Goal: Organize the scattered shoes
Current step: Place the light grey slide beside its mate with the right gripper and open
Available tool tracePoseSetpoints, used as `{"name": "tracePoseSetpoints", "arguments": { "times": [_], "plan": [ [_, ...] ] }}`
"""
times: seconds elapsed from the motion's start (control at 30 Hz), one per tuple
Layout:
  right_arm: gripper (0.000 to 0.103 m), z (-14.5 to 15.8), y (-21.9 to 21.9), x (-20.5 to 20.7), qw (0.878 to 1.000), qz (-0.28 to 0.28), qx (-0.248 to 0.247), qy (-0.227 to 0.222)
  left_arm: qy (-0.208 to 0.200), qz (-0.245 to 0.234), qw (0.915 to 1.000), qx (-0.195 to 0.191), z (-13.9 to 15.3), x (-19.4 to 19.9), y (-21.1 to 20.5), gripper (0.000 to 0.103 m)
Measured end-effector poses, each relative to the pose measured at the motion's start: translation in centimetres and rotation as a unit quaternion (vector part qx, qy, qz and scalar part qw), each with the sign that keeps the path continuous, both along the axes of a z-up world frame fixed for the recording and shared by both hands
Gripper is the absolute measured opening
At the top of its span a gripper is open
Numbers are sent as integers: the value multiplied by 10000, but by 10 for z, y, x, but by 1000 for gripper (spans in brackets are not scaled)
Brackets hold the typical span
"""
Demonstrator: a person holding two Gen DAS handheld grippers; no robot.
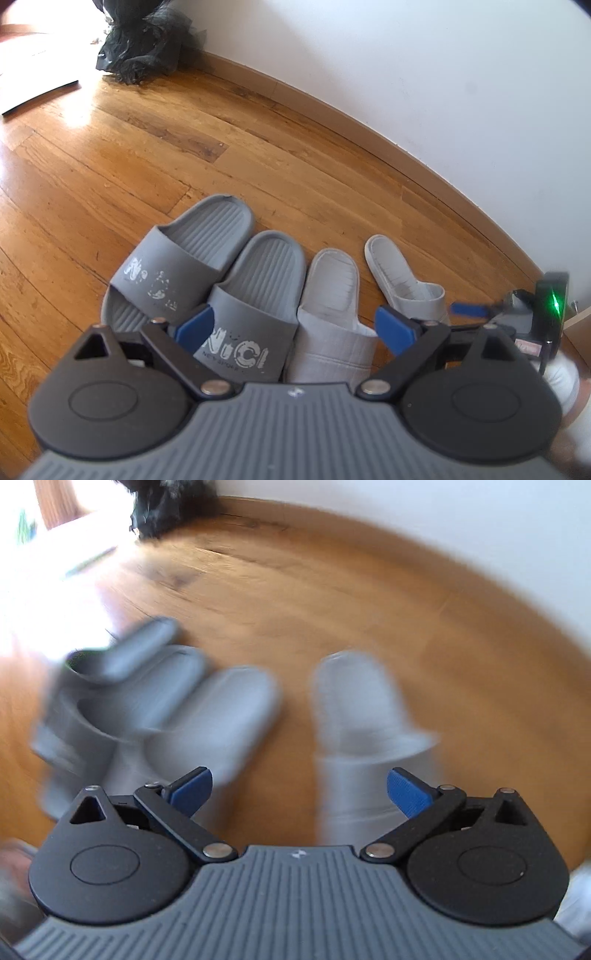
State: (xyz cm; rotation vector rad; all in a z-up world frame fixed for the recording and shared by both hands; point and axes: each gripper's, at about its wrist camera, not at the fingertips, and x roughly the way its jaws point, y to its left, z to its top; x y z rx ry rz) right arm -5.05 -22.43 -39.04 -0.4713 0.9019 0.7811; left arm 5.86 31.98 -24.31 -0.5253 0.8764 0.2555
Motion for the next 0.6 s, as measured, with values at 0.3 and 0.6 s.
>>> {"name": "tracePoseSetpoints", "arguments": {
  "times": [0.3, 0.6],
  "plan": [
    [90, -51, -1, 40, 9958, -322, -707, 494, -52, -111, 9999, 18, 0, 2, -7, 94],
    [80, -43, -4, 8, 9796, -1264, -772, 1361, -30, -74, 10000, -40, -2, 2, -6, 94]
  ]
}}
